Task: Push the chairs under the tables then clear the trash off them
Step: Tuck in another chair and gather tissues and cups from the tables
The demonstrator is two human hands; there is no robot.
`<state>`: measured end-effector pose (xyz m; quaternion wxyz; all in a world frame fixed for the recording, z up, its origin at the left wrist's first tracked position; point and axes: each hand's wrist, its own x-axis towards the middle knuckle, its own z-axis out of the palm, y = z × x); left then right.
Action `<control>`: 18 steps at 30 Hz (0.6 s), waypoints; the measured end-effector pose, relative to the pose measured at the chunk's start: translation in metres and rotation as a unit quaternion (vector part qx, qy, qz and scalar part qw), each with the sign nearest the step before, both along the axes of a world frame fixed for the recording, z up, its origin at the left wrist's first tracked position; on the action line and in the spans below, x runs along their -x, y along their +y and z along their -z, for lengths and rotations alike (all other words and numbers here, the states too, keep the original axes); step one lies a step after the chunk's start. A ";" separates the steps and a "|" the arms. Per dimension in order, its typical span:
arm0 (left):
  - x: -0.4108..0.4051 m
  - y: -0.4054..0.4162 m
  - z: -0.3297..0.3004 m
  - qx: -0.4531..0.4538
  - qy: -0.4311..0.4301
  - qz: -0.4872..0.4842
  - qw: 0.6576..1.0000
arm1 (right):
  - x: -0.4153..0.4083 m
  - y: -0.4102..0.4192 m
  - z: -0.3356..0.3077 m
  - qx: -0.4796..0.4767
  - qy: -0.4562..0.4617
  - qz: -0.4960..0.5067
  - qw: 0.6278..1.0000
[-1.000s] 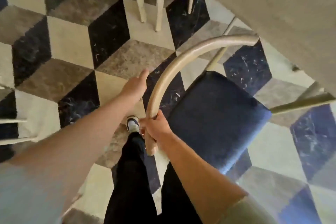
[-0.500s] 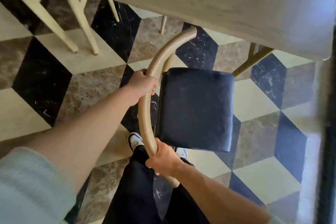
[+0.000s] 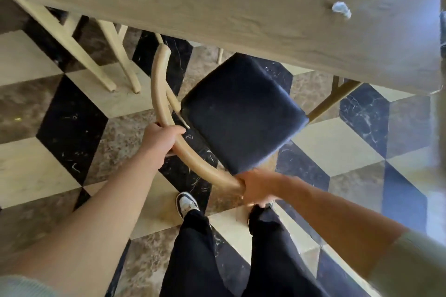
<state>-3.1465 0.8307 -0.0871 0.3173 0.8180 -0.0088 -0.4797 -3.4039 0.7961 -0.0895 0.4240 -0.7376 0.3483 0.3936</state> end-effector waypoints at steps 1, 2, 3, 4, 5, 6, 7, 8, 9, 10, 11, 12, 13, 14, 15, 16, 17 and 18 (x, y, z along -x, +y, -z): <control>0.008 -0.007 -0.004 0.002 -0.003 -0.002 1.000 | 0.009 -0.020 -0.002 0.023 -0.004 -0.028 0.999; 0.021 -0.017 -0.005 0.004 -0.009 -0.011 1.000 | 0.023 -0.042 -0.004 0.049 -0.008 -0.056 0.997; 0.033 -0.027 -0.008 0.004 -0.011 -0.018 1.000 | 0.035 -0.062 -0.006 0.079 -0.009 -0.077 0.994; 0.048 -0.039 -0.010 0.006 -0.010 -0.021 1.000 | 0.050 -0.084 -0.008 0.111 -0.007 -0.094 0.989; 0.063 -0.050 -0.012 0.008 0.000 -0.024 1.000 | 0.065 -0.104 -0.011 0.140 -0.002 -0.109 0.984; 0.080 -0.060 -0.012 0.013 0.012 -0.025 1.000 | 0.080 -0.123 -0.015 0.161 0.004 -0.120 0.980; 0.096 -0.069 -0.013 0.018 0.026 -0.021 0.999 | 0.093 -0.141 -0.019 0.173 0.010 -0.131 0.976; 0.114 -0.077 -0.013 0.021 0.039 -0.016 0.999 | 0.108 -0.159 -0.022 0.181 0.020 -0.142 0.973; 0.135 -0.086 -0.012 0.021 0.049 -0.011 0.999 | 0.124 -0.179 -0.027 0.186 0.031 -0.154 0.970; 0.151 -0.090 -0.012 0.019 0.056 -0.006 0.998 | 0.137 -0.193 -0.029 0.186 0.041 -0.164 0.968; 0.166 -0.094 -0.010 0.013 0.060 -0.001 0.998 | 0.148 -0.204 -0.031 0.185 0.045 -0.171 0.967; 0.183 -0.102 -0.008 0.009 0.063 0.003 0.998 | 0.164 -0.216 -0.031 0.183 0.045 -0.176 0.966; 0.194 -0.106 -0.007 0.005 0.063 0.004 0.998 | 0.175 -0.223 -0.030 0.179 0.040 -0.181 0.966; 0.207 -0.113 -0.006 0.003 0.063 0.008 0.998 | 0.188 -0.231 -0.029 0.176 0.038 -0.185 0.966; 0.213 -0.114 -0.005 -0.003 0.063 0.018 0.998 | 0.195 -0.233 -0.028 0.173 0.035 -0.190 0.966; 0.220 -0.116 -0.005 -0.008 0.063 0.033 0.997 | 0.203 -0.237 -0.026 0.171 0.034 -0.192 0.966; 0.230 -0.118 -0.005 -0.019 0.058 0.050 0.997 | 0.213 -0.242 -0.027 0.170 0.029 -0.197 0.965; 0.237 -0.117 -0.005 -0.030 0.053 0.060 0.996 | 0.220 -0.244 -0.025 0.170 0.026 -0.196 0.965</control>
